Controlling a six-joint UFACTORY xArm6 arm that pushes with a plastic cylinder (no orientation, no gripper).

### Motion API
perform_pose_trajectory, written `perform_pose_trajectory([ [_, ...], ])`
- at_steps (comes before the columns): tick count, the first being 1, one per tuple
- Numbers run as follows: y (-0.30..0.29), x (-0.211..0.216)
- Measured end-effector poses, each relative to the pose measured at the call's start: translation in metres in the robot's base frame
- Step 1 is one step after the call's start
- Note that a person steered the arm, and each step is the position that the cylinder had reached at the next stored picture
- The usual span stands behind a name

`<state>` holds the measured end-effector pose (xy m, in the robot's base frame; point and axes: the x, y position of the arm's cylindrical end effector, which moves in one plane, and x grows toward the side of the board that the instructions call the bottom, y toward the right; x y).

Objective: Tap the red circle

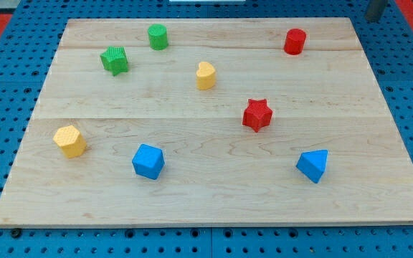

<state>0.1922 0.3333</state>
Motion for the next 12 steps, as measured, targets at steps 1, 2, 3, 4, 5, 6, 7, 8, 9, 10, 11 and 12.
perform_pose_trajectory([
  [1, 0.0, 0.013],
  [2, -0.024, 0.091],
  [3, -0.083, 0.102],
  [4, -0.145, 0.084],
  [5, -0.137, 0.081],
  [6, -0.115, 0.077],
  [7, -0.103, 0.072],
  [8, -0.127, 0.042],
  [9, -0.141, 0.033],
  [10, -0.123, 0.047],
  [11, -0.086, 0.094],
  [12, -0.161, 0.169],
])
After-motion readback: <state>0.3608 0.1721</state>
